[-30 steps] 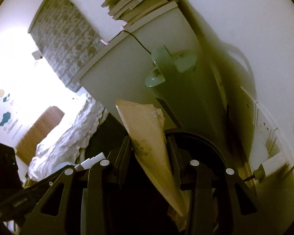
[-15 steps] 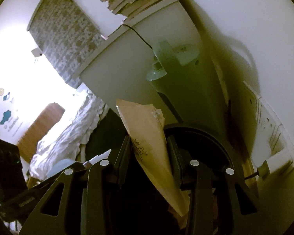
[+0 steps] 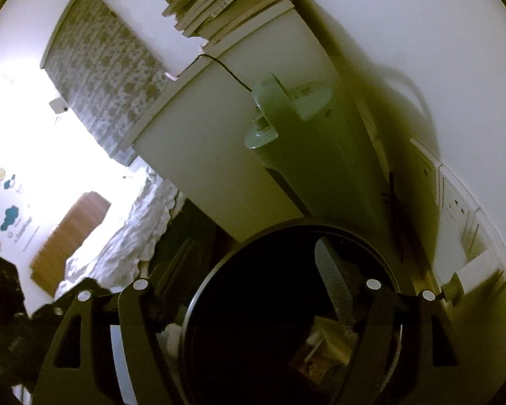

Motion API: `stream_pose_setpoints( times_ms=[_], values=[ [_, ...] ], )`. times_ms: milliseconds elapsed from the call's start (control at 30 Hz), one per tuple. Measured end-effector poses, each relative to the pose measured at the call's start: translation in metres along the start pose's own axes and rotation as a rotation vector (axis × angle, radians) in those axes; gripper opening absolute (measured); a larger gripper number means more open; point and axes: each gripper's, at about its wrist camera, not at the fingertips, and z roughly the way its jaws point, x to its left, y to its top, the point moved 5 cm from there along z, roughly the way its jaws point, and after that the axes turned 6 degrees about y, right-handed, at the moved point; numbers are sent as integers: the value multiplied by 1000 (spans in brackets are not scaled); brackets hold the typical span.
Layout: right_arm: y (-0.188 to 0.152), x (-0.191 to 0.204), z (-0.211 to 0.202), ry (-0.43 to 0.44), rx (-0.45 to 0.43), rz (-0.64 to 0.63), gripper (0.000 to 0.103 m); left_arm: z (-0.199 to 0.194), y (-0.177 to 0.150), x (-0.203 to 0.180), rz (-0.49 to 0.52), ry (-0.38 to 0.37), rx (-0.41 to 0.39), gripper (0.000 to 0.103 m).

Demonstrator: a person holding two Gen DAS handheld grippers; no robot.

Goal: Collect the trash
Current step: 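Open both tools to drop the bottle and paper bag into the bin, then grasp the pink roller with the left tool while the right tool grasps the white paper snack bag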

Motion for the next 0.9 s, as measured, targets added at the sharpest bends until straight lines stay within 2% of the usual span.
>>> stream_pose_setpoints(
  times_ms=[133,267,367,467,567,633,700,767,833,900],
  values=[
    [-2,4,2,4,13,-6,76,-32,4,18,-34,35,-50,93],
    [-11,22,8,23,38,-43,78,-74,1,53,-81,89,-89,94],
    [-19,41,13,45,61,-93,79,-111,-7,93,-126,159,-112,95],
    [-31,66,16,80,84,-161,79,-154,-21,147,-169,262,-135,95],
    [-45,93,18,124,117,-235,79,-186,-37,203,-191,355,-126,95],
    [-62,118,22,176,177,-300,79,-199,-47,236,-187,408,-103,95],
    [-80,144,26,230,257,-364,79,-207,-56,269,-159,442,-53,95],
    [-104,180,32,302,356,-443,79,-209,-60,298,-86,484,-1,95],
    [-121,214,33,363,412,-518,78,-207,-61,323,14,522,42,95],
    [-140,253,38,421,474,-601,73,-202,-62,339,92,504,79,94]
  ],
)
